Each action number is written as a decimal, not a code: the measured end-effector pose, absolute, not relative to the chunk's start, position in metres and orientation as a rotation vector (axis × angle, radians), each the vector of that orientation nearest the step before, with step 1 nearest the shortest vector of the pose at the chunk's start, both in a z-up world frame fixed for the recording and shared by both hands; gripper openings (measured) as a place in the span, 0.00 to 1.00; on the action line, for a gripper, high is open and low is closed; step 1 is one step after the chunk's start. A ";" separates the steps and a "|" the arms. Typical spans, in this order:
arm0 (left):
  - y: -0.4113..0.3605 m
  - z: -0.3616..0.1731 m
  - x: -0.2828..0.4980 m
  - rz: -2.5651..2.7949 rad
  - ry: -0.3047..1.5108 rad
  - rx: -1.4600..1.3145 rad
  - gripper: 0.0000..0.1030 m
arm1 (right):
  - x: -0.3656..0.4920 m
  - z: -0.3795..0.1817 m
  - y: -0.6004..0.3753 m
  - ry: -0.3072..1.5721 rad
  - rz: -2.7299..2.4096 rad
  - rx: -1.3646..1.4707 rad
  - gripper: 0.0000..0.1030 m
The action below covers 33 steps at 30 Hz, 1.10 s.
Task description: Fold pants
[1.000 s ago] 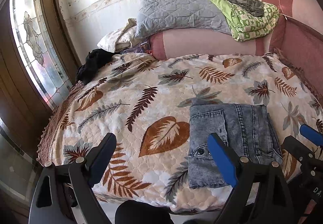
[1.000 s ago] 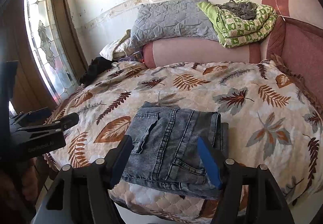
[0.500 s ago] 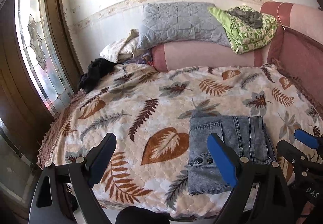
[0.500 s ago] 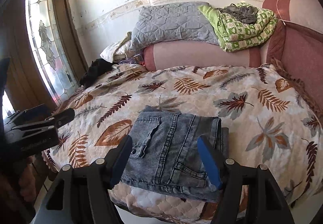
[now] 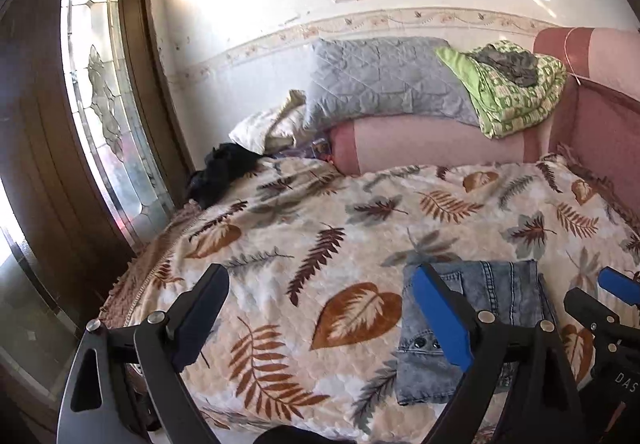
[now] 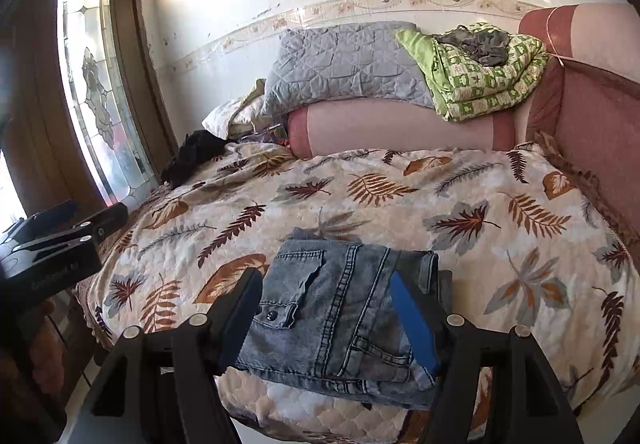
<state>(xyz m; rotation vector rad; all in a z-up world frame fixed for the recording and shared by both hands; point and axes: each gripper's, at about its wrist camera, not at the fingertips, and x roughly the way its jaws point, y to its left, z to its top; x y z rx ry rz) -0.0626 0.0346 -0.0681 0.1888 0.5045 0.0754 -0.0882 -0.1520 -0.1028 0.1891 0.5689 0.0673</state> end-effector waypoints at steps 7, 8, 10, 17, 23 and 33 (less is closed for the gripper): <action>0.036 -0.061 -0.067 0.096 0.460 0.173 0.93 | -0.087 -0.106 -0.156 0.573 0.059 0.201 0.68; 0.035 -0.061 -0.067 0.096 0.459 0.175 0.93 | -0.087 -0.107 -0.157 0.575 0.059 0.205 0.68; 0.035 -0.061 -0.067 0.093 0.462 0.175 0.94 | -0.087 -0.108 -0.159 0.575 0.055 0.210 0.68; 0.035 -0.064 -0.065 0.072 0.486 0.158 0.94 | -0.086 -0.109 -0.160 0.579 0.052 0.209 0.68; 0.035 -0.068 -0.062 0.061 0.506 0.160 0.94 | -0.084 -0.113 -0.159 0.590 0.052 0.212 0.68; 0.036 -0.071 -0.059 0.046 0.512 0.153 0.94 | -0.080 -0.120 -0.157 0.610 0.052 0.214 0.68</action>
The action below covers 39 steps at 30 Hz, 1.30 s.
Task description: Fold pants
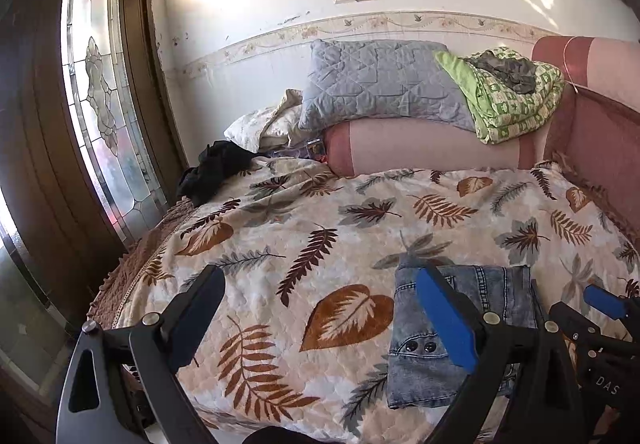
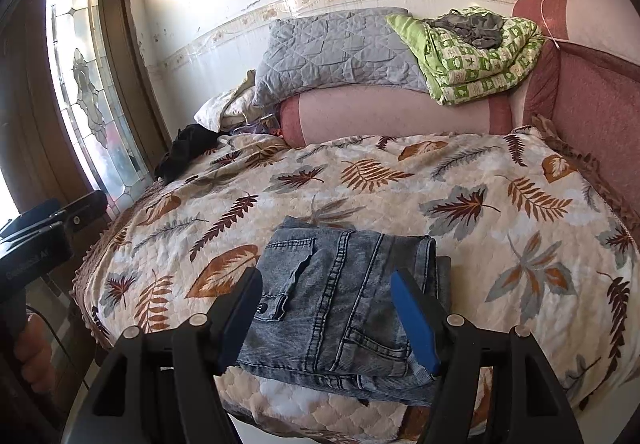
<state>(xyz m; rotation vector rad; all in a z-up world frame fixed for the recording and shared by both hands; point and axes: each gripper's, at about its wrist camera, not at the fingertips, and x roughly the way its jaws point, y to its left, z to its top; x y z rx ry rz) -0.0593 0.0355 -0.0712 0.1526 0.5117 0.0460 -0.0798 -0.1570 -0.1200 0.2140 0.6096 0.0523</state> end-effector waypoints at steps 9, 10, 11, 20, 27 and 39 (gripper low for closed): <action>0.036 -0.070 -0.059 0.042 0.511 0.150 0.94 | -0.079 -0.121 -0.156 0.612 0.054 0.213 0.68; 0.035 -0.070 -0.060 0.042 0.511 0.149 0.94 | -0.079 -0.121 -0.156 0.611 0.053 0.213 0.68; 0.036 -0.070 -0.060 0.041 0.511 0.150 0.94 | -0.079 -0.120 -0.155 0.610 0.052 0.213 0.68; 0.034 -0.070 -0.061 0.031 0.515 0.154 0.94 | -0.079 -0.121 -0.153 0.610 0.057 0.207 0.68; 0.035 -0.067 -0.064 0.029 0.505 0.148 0.94 | -0.080 -0.119 -0.153 0.605 0.063 0.201 0.68; 0.037 -0.064 -0.066 0.014 0.501 0.144 0.94 | -0.080 -0.115 -0.149 0.603 0.076 0.186 0.68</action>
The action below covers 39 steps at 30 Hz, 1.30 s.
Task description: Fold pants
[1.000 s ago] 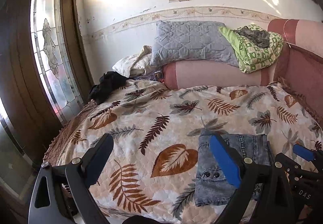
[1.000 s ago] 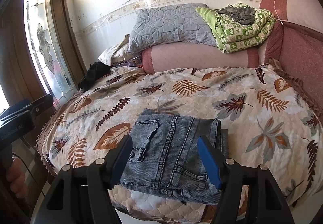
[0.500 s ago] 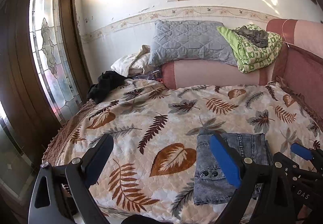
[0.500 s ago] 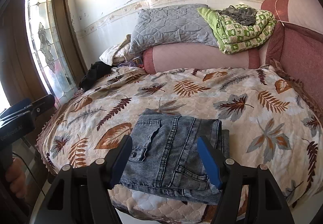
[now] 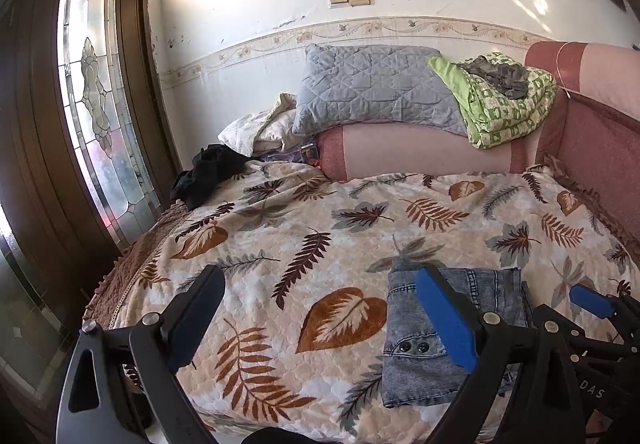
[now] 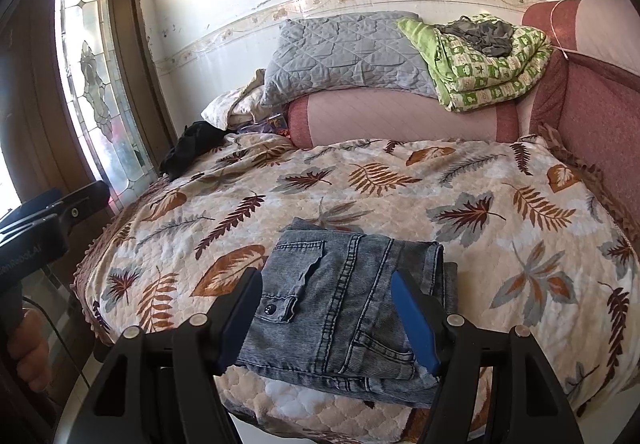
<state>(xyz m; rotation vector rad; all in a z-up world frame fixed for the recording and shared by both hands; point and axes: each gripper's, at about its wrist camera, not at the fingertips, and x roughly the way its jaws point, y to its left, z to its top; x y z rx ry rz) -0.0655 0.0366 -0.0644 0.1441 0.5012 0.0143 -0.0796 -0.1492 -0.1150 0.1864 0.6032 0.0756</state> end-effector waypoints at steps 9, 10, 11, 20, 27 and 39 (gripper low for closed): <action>0.038 -0.063 -0.067 0.010 0.499 0.143 0.94 | -0.079 -0.116 -0.145 0.607 0.087 0.170 0.68; 0.039 -0.064 -0.066 0.009 0.501 0.142 0.94 | -0.079 -0.116 -0.145 0.605 0.087 0.171 0.68; 0.040 -0.064 -0.066 0.009 0.503 0.142 0.94 | -0.079 -0.116 -0.145 0.607 0.087 0.173 0.68; 0.040 -0.065 -0.065 -0.003 0.512 0.142 0.94 | -0.079 -0.118 -0.144 0.612 0.092 0.171 0.68; 0.040 -0.067 -0.063 -0.010 0.519 0.140 0.94 | -0.079 -0.121 -0.142 0.621 0.097 0.166 0.68; 0.039 -0.070 -0.059 -0.037 0.536 0.126 0.94 | -0.077 -0.122 -0.144 0.620 0.092 0.159 0.68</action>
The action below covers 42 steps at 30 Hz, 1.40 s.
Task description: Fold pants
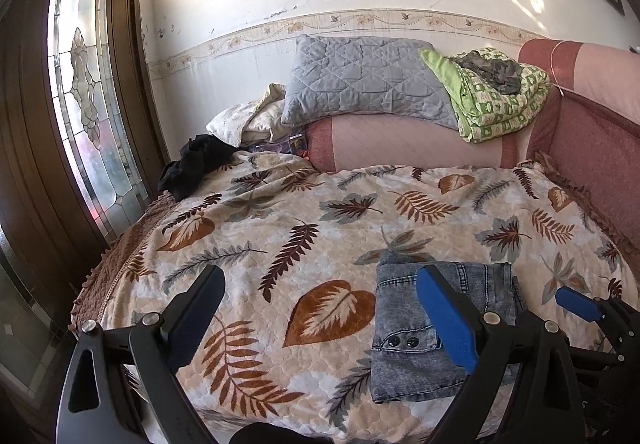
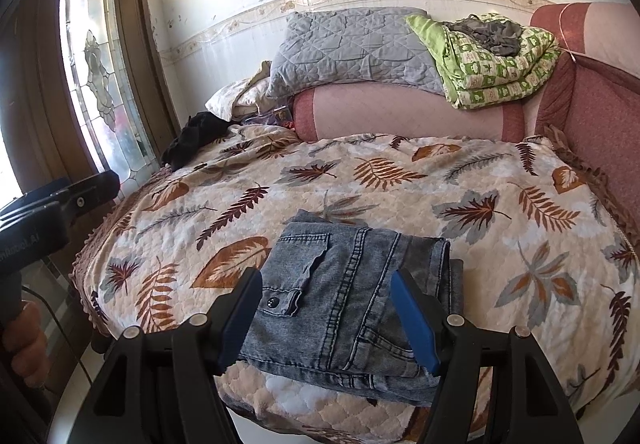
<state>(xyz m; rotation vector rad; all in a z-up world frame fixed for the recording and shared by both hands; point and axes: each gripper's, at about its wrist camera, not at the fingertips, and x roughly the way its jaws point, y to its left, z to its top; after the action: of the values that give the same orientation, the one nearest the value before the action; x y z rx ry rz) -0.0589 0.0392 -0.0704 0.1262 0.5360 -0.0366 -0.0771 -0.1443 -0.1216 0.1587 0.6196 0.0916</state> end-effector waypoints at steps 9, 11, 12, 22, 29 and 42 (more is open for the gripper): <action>0.046 -0.073 -0.055 -0.032 0.542 0.114 0.94 | -0.073 -0.123 -0.140 0.629 0.098 0.147 0.68; 0.048 -0.074 -0.054 -0.033 0.545 0.112 0.94 | -0.071 -0.123 -0.138 0.630 0.098 0.145 0.68; 0.048 -0.074 -0.053 -0.034 0.547 0.112 0.94 | -0.070 -0.123 -0.137 0.631 0.098 0.144 0.68; 0.061 -0.088 -0.034 -0.020 0.589 0.087 0.94 | -0.053 -0.131 -0.121 0.664 0.126 0.126 0.68; 0.086 -0.125 0.006 -0.015 0.774 -0.004 0.94 | -0.035 -0.145 -0.148 0.705 0.090 0.208 0.68; 0.140 -0.190 0.087 0.329 0.945 -0.069 0.94 | -0.020 -0.174 -0.323 0.711 -0.301 0.413 0.68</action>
<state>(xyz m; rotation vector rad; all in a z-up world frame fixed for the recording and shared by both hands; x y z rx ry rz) 0.0873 0.1398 -0.1895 -0.0689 0.9447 0.3293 -0.0204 -0.3228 -0.1736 0.4133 0.7114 -0.3010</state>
